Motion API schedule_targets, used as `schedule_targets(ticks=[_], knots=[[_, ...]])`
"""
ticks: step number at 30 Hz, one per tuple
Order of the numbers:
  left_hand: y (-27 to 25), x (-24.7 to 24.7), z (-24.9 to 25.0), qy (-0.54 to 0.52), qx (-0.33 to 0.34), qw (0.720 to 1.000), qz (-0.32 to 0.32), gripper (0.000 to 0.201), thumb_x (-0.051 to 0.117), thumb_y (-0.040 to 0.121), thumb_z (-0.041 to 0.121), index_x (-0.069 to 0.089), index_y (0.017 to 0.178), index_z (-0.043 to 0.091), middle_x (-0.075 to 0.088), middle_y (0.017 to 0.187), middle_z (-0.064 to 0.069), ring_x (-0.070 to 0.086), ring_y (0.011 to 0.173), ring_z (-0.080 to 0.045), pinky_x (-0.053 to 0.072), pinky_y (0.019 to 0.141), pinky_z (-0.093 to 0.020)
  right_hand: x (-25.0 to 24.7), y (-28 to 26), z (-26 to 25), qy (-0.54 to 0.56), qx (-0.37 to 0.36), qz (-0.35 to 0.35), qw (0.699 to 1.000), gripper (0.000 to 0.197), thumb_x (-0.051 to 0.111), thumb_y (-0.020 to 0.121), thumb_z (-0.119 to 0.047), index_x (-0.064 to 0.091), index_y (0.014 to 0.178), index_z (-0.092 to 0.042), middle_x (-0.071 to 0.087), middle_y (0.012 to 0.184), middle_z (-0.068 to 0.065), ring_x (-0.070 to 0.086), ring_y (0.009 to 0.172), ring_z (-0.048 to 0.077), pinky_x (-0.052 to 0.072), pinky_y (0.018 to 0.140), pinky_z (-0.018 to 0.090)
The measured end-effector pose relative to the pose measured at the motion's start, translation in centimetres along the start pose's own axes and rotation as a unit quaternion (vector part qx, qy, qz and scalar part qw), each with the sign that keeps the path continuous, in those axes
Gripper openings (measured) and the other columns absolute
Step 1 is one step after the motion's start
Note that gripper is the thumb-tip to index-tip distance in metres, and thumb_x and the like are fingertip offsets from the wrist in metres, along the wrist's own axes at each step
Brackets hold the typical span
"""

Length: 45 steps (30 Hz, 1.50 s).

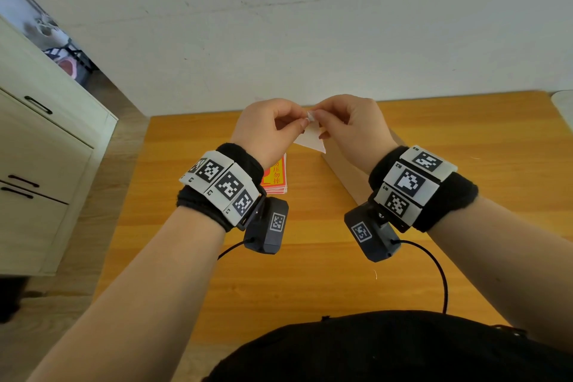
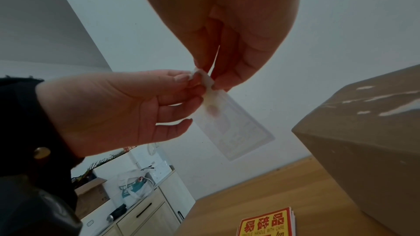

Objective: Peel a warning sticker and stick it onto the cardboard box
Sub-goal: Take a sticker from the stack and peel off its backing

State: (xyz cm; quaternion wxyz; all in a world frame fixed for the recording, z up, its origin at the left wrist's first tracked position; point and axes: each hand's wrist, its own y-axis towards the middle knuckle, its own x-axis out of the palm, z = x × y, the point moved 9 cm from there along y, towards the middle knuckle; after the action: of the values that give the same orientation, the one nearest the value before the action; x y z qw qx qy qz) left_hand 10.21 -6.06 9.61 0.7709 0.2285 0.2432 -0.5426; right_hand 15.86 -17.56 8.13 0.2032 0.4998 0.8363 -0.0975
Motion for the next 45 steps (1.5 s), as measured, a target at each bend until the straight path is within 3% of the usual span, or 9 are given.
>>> schedule_targets(ticks=[6, 17, 20, 23, 28, 33, 37, 41, 45], knots=[[0.1, 0.3, -1.5, -0.012, -0.035, 0.999, -0.015, 0.012, 0.064, 0.085, 0.014, 0.072, 0.092, 0.008, 0.061, 0.073, 0.015, 0.065, 0.087, -0.015, 0.051, 0.085, -0.025, -0.5, 0.7, 1.7, 0.006, 0.044, 0.036, 0.998, 0.012, 0.05, 0.093, -0.014, 0.06, 0.086, -0.015, 0.055, 0.062, -0.01, 0.052, 0.049, -0.004, 0.042, 0.055, 0.01], [-0.3, -1.3, -7.2, 0.025, -0.126, 0.992, 0.005, 0.013, 0.059, 0.083, 0.02, 0.069, 0.078, 0.015, 0.065, 0.074, 0.005, 0.059, 0.076, -0.012, 0.041, 0.06, -0.01, 0.1, 1.2, 4.1, 0.076, 0.139, 0.049, 0.986, 0.013, 0.044, 0.097, -0.012, 0.056, 0.093, -0.012, 0.059, 0.066, -0.002, 0.054, 0.054, 0.008, 0.044, 0.042, 0.01], [-1.4, -2.3, -10.7, 0.001, -0.202, 0.979, 0.025, 0.02, 0.058, 0.083, 0.021, 0.065, 0.065, 0.019, 0.065, 0.07, 0.006, 0.06, 0.078, -0.012, 0.045, 0.066, -0.013, 1.2, 1.5, 4.7, 0.091, 0.167, 0.039, 0.981, 0.017, 0.043, 0.097, -0.011, 0.057, 0.087, -0.012, 0.061, 0.067, -0.001, 0.057, 0.055, 0.012, 0.044, 0.043, 0.013], [-3.6, -3.1, -15.0, -0.004, -0.296, 0.955, 0.027, 0.027, 0.053, 0.083, 0.023, 0.059, 0.057, 0.022, 0.063, 0.068, 0.008, 0.058, 0.081, -0.014, 0.051, 0.081, -0.033, 2.1, 1.9, 5.1, 0.075, 0.182, 0.045, 0.979, 0.025, 0.043, 0.096, -0.011, 0.053, 0.074, -0.019, 0.059, 0.064, -0.002, 0.057, 0.056, 0.013, 0.047, 0.051, 0.019], [-7.5, -4.6, -20.7, -0.025, -0.428, 0.902, 0.041, 0.029, 0.047, 0.084, 0.026, 0.054, 0.057, 0.021, 0.06, 0.069, 0.006, 0.052, 0.072, -0.016, 0.045, 0.072, -0.03, 4.0, 2.1, 6.0, 0.096, 0.229, 0.061, 0.967, 0.011, 0.043, 0.097, -0.011, 0.055, 0.095, -0.011, 0.058, 0.067, 0.0, 0.056, 0.049, 0.007, 0.046, 0.041, 0.012], [-10.7, -5.9, -24.1, -0.031, -0.499, 0.865, 0.053, 0.028, 0.046, 0.084, 0.021, 0.051, 0.057, 0.018, 0.061, 0.072, 0.002, 0.054, 0.08, -0.02, 0.05, 0.086, -0.035, 5.8, 2.0, 6.5, 0.096, 0.252, 0.082, 0.959, 0.012, 0.042, 0.097, -0.013, 0.054, 0.097, -0.011, 0.062, 0.067, 0.003, 0.055, 0.053, 0.012, 0.055, 0.065, 0.027], [-12.6, -6.3, -26.1, -0.026, -0.529, 0.848, 0.035, 0.03, 0.047, 0.086, 0.017, 0.051, 0.057, 0.015, 0.059, 0.066, 0.003, 0.057, 0.087, -0.019, 0.049, 0.095, -0.037, 7.3, 2.0, 7.0, 0.101, 0.267, 0.094, 0.954, 0.016, 0.042, 0.098, -0.013, 0.055, 0.106, -0.008, 0.06, 0.066, 0.002, 0.058, 0.055, 0.013, 0.057, 0.069, 0.03], [-13.2, -5.8, -27.5, -0.004, -0.523, 0.852, -0.008, 0.028, 0.051, 0.088, 0.019, 0.053, 0.06, 0.016, 0.064, 0.076, -0.001, 0.058, 0.083, -0.016, 0.049, 0.074, -0.028, 9.3, 1.7, 7.2, 0.115, 0.277, 0.081, 0.95, 0.015, 0.043, 0.097, -0.012, 0.055, 0.105, -0.008, 0.061, 0.068, 0.003, 0.061, 0.059, 0.015, 0.058, 0.073, 0.035], [-12.6, -5.7, -27.7, 0.078, -0.477, 0.871, -0.087, 0.026, 0.054, 0.087, 0.028, 0.058, 0.062, 0.021, 0.06, 0.065, 0.007, 0.053, 0.066, -0.014, 0.045, 0.067, -0.025, 11.1, 1.3, 6.7, 0.125, 0.272, 0.054, 0.953, 0.012, 0.045, 0.097, -0.01, 0.055, 0.091, -0.01, 0.063, 0.07, 0.005, 0.062, 0.059, 0.015, 0.058, 0.072, 0.032]])
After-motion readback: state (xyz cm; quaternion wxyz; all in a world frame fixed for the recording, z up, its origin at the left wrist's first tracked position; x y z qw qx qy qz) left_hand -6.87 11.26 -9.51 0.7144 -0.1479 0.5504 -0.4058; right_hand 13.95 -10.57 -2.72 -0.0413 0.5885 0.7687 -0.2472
